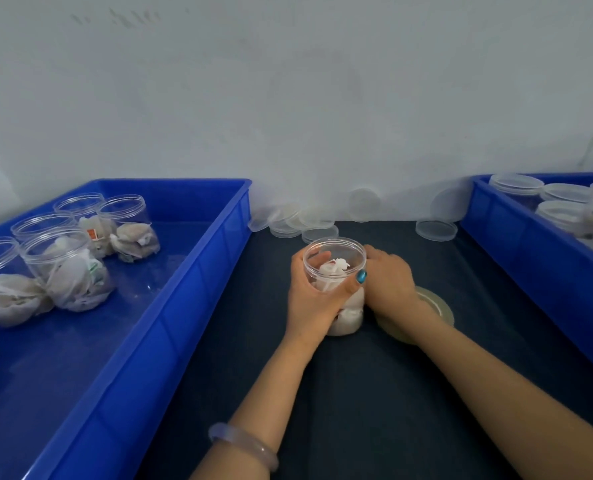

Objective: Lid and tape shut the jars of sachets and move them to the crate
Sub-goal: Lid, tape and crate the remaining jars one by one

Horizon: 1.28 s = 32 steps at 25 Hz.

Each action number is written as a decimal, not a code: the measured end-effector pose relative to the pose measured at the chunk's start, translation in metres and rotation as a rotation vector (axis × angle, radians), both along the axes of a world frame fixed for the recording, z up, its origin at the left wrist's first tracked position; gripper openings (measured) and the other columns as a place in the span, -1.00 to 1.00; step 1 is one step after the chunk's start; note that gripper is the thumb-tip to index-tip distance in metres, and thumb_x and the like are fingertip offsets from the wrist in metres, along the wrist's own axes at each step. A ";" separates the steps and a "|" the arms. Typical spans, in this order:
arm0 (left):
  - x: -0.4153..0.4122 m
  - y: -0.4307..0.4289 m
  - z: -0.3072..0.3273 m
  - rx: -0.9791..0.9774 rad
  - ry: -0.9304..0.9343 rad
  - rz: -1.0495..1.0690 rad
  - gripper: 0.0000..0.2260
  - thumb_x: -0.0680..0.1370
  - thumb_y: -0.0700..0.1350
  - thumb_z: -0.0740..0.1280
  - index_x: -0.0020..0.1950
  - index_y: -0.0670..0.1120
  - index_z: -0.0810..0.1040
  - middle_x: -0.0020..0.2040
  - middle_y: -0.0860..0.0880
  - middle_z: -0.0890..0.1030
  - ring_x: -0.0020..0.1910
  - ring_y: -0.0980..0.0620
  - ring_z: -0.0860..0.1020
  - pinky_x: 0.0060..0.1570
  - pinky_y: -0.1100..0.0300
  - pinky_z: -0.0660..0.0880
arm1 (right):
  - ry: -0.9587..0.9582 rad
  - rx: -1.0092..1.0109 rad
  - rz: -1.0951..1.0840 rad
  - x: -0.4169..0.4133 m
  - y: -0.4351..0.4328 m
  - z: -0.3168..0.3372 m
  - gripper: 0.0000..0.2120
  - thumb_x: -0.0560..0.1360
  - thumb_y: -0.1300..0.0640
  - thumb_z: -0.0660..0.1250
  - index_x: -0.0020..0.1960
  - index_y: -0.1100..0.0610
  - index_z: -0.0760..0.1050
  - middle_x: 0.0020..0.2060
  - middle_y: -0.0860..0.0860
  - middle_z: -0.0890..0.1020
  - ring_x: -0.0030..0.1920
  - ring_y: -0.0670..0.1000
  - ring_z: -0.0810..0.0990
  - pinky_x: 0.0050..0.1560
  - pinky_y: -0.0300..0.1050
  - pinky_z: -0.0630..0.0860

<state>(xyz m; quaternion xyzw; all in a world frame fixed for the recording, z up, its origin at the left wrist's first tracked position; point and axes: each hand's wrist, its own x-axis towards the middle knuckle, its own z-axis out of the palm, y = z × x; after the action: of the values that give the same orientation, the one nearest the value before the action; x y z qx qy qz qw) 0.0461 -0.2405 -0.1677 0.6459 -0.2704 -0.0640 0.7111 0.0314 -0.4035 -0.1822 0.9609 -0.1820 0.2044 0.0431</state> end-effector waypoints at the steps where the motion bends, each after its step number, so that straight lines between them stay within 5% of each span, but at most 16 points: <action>1: 0.000 0.001 0.000 -0.003 0.003 -0.005 -0.38 0.32 -0.02 0.61 0.29 0.12 0.40 0.21 0.16 0.56 0.19 0.34 0.53 0.16 0.31 0.51 | -0.027 0.019 0.009 -0.003 -0.002 -0.001 -0.64 0.54 -0.03 0.29 0.30 0.05 0.49 0.26 0.04 0.51 0.22 0.05 0.49 0.02 -0.08 0.46; 5: -0.001 0.000 0.001 0.030 -0.003 -0.013 -0.38 0.33 -0.02 0.61 0.29 0.13 0.40 0.20 0.19 0.56 0.17 0.38 0.51 0.14 0.34 0.51 | 0.157 0.517 0.206 0.009 -0.012 0.010 -0.39 0.57 -0.09 0.32 0.56 -0.01 0.23 0.56 0.01 0.21 0.55 0.09 0.19 0.48 0.12 0.29; 9: -0.002 0.001 0.000 0.053 -0.015 -0.036 -0.33 0.28 0.06 0.65 0.29 0.13 0.41 0.22 0.15 0.56 0.19 0.34 0.52 0.15 0.28 0.53 | 0.060 0.557 0.127 0.029 -0.016 0.005 -0.71 0.54 0.03 0.36 0.22 0.08 0.51 0.18 -0.01 0.52 0.20 0.09 0.53 0.18 0.04 0.54; 11: -0.003 0.002 -0.001 0.051 -0.016 -0.040 -0.30 0.26 0.10 0.64 0.32 0.09 0.41 0.23 0.14 0.57 0.22 0.32 0.51 0.18 0.22 0.54 | 0.014 0.560 0.059 0.025 -0.017 0.001 -0.81 0.51 -0.02 0.39 0.08 -0.02 0.48 0.10 -0.12 0.43 0.03 -0.01 0.52 0.01 -0.07 0.51; 14: -0.004 0.002 -0.003 0.058 -0.029 -0.051 -0.38 0.34 -0.04 0.63 0.31 0.10 0.41 0.21 0.16 0.57 0.21 0.35 0.51 0.19 0.15 0.55 | -0.019 0.567 0.063 0.022 -0.018 -0.002 -0.87 0.50 0.01 0.39 0.00 0.03 0.51 0.15 -0.02 0.60 -0.02 0.00 0.57 -0.03 -0.07 0.55; 15: -0.005 0.002 -0.003 0.054 -0.029 -0.052 -0.38 0.35 -0.06 0.62 0.31 0.08 0.42 0.20 0.17 0.57 0.21 0.35 0.51 0.18 0.17 0.54 | -0.009 0.537 0.041 0.020 -0.017 -0.001 -0.91 0.51 0.04 0.37 -0.12 0.02 0.50 0.03 0.01 0.65 -0.09 0.00 0.59 -0.13 -0.12 0.52; 18: -0.006 0.003 -0.002 0.052 -0.038 -0.055 -0.38 0.35 -0.07 0.62 0.33 0.04 0.42 0.20 0.17 0.57 0.20 0.34 0.52 0.15 0.27 0.52 | 0.018 0.489 -0.011 0.014 -0.010 0.002 -0.71 0.54 0.09 0.34 -0.31 -0.09 0.37 -0.28 -0.08 0.59 -0.19 0.02 0.60 -0.22 -0.17 0.45; 20: -0.008 0.004 0.000 0.069 -0.035 -0.073 -0.37 0.36 -0.05 0.61 0.34 0.06 0.41 0.21 0.17 0.57 0.20 0.36 0.51 0.19 0.20 0.53 | -0.153 0.695 0.032 0.004 -0.009 0.009 -0.90 0.53 0.08 0.40 -0.11 -0.11 0.56 -0.08 -0.16 0.63 -0.03 -0.04 0.60 -0.07 -0.19 0.49; 22: -0.010 0.006 0.003 0.083 -0.025 -0.091 -0.36 0.35 -0.01 0.60 0.35 0.07 0.40 0.22 0.17 0.56 0.19 0.37 0.51 0.23 0.02 0.55 | -0.423 1.036 0.141 -0.016 -0.006 0.025 -0.67 0.54 0.04 0.40 0.31 -0.09 0.54 0.16 -0.22 0.54 0.19 -0.14 0.50 0.12 -0.21 0.45; 24: -0.012 0.008 0.005 0.082 -0.023 -0.095 -0.34 0.34 0.02 0.59 0.37 0.11 0.38 0.21 0.18 0.57 0.19 0.35 0.51 0.23 -0.07 0.54 | -0.550 1.228 0.305 -0.040 -0.001 0.045 -0.66 0.59 0.00 0.33 0.34 -0.23 0.50 0.26 -0.33 0.52 0.26 -0.25 0.49 0.23 -0.24 0.43; 28: -0.009 0.009 0.003 0.072 -0.059 -0.116 -0.23 0.33 0.05 0.62 0.42 0.19 0.28 0.21 0.27 0.58 0.23 0.33 0.51 0.22 0.23 0.51 | -0.377 1.102 0.603 -0.077 0.021 0.072 -0.68 0.57 0.12 0.36 0.24 -0.21 0.58 0.27 -0.20 0.59 0.32 -0.19 0.50 0.23 -0.25 0.50; 32: -0.007 0.007 0.002 0.081 -0.120 -0.134 -0.29 0.47 -0.15 0.52 0.48 0.15 0.23 0.15 0.55 0.46 0.22 0.45 0.45 0.13 0.46 0.46 | -0.261 0.986 0.550 -0.089 0.033 0.074 -0.62 0.49 0.21 0.46 0.21 -0.16 0.59 0.29 -0.05 0.47 0.33 -0.11 0.46 0.32 -0.04 0.49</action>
<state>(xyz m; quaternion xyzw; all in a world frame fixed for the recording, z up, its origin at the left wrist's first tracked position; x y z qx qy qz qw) 0.0389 -0.2333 -0.1655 0.6573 -0.3521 -0.0833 0.6611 -0.0578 -0.3705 -0.1086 0.8462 -0.0030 0.2157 -0.4872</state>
